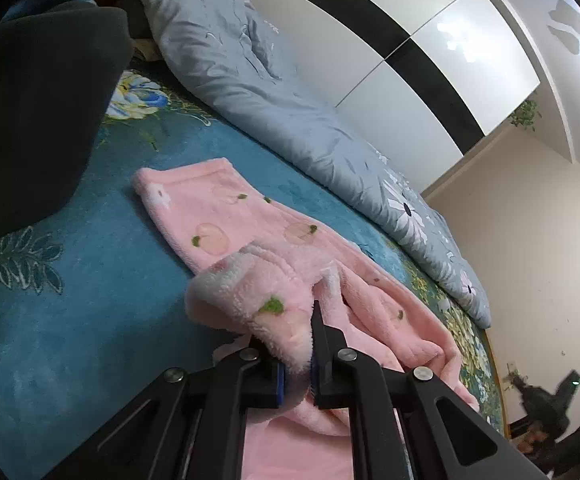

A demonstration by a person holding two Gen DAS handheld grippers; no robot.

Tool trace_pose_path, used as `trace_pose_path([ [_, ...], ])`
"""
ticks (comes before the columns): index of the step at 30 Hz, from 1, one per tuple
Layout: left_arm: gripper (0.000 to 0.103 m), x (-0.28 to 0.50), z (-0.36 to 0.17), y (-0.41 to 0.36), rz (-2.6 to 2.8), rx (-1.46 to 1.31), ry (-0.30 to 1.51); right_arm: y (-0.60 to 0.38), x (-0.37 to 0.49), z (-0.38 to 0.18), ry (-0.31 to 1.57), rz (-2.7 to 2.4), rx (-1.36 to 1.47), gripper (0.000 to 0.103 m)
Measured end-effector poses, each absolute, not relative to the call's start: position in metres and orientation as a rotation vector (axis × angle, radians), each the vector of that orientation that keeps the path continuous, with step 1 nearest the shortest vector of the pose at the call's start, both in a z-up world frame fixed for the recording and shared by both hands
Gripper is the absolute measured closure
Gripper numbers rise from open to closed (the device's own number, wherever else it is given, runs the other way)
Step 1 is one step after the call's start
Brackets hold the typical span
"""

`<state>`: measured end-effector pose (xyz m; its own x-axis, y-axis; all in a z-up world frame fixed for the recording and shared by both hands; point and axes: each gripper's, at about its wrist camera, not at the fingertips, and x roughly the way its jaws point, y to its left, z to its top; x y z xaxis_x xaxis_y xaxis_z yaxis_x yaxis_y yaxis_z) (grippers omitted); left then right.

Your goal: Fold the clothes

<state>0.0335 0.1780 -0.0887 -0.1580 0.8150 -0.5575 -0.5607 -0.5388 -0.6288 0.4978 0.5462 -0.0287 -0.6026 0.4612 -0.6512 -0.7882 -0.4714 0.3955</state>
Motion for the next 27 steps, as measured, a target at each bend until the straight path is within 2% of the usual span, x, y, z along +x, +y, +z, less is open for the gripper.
trace_pose_path([
  [5, 0.093, 0.024, -0.096, 0.175, 1.856, -1.158, -0.369, 0.553, 0.413, -0.065, 0.854, 2.186, -0.759, 0.1],
  [6, 0.093, 0.023, -0.097, 0.175, 1.856, -1.165, -0.368, 0.554, 0.395, -0.07, 0.837, 2.195, -0.795, 0.092],
  [7, 0.093, 0.023, -0.099, 0.176, 1.856, -1.172, -0.366, 0.555, 0.378, -0.076, 0.819, 2.204, -0.83, 0.077],
  [9, 0.093, 0.022, -0.101, 0.178, 1.856, -1.181, -0.365, 0.557, 0.349, -0.088, 0.785, 2.21, -0.906, 0.061],
  [10, 0.093, 0.021, -0.102, 0.178, 1.855, -1.183, -0.366, 0.558, 0.336, -0.094, 0.757, 2.204, -0.944, 0.061],
  [13, 0.093, 0.02, -0.103, 0.177, 1.857, -1.185, -0.365, 0.56, 0.313, -0.111, 0.646, 2.122, -1.048, 0.061],
  [15, 0.093, 0.02, -0.102, 0.178, 1.857, -1.185, -0.367, 0.562, 0.306, -0.12, 0.637, 2.089, -1.075, 0.061],
  [17, 0.093, 0.02, -0.102, 0.179, 1.856, -1.184, -0.364, 0.565, 0.307, -0.122, 0.702, 2.102, -1.042, 0.078],
  [18, 0.093, 0.021, -0.102, 0.179, 1.856, -1.183, -0.362, 0.564, 0.308, -0.12, 0.715, 2.105, -1.025, 0.098],
  [22, 0.093, 0.023, -0.099, 0.178, 1.85, -1.173, -0.365, 0.56, 0.324, -0.091, 0.697, 2.084, -0.919, 0.099],
  [27, 0.093, 0.028, -0.092, 0.176, 1.83, -1.141, -0.353, 0.562, 0.4, -0.012, 0.651, 1.991, -0.607, 0.099],
])
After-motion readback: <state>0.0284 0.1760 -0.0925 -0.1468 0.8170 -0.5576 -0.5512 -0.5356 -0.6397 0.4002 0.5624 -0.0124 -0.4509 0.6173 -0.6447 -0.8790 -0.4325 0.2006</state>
